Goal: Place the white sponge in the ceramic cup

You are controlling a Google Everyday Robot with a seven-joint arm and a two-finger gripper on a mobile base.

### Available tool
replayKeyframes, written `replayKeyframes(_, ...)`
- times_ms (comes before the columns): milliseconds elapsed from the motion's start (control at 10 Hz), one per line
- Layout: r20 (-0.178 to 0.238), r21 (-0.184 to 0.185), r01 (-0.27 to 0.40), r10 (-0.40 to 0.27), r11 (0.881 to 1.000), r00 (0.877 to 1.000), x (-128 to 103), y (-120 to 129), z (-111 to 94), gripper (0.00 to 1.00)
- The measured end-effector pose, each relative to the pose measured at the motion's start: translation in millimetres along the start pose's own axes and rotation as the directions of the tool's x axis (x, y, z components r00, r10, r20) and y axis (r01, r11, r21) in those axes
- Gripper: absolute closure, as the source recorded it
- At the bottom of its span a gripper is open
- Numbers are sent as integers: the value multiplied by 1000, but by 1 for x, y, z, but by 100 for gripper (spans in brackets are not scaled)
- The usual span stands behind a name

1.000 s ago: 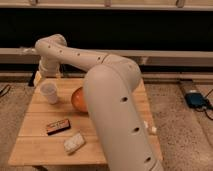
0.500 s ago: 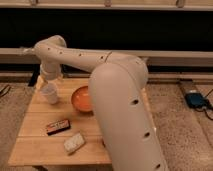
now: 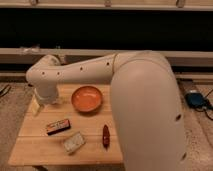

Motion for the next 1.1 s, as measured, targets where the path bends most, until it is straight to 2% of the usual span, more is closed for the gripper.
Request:
replayKeyframes(200, -77, 27, 22, -20, 999, 997, 41, 5, 20, 20)
replayKeyframes(400, -157, 50, 17, -9, 999, 988, 80, -14, 47, 20)
replayKeyframes(600, -206, 62, 14, -1, 998, 979, 97, -39, 70, 20)
replayKeyframes(800, -259, 75, -24, 43, 997, 965, 119, -78, 94, 20)
replayKeyframes(1100, -277, 69, -60, 77, 996, 958, 126, -97, 102, 20)
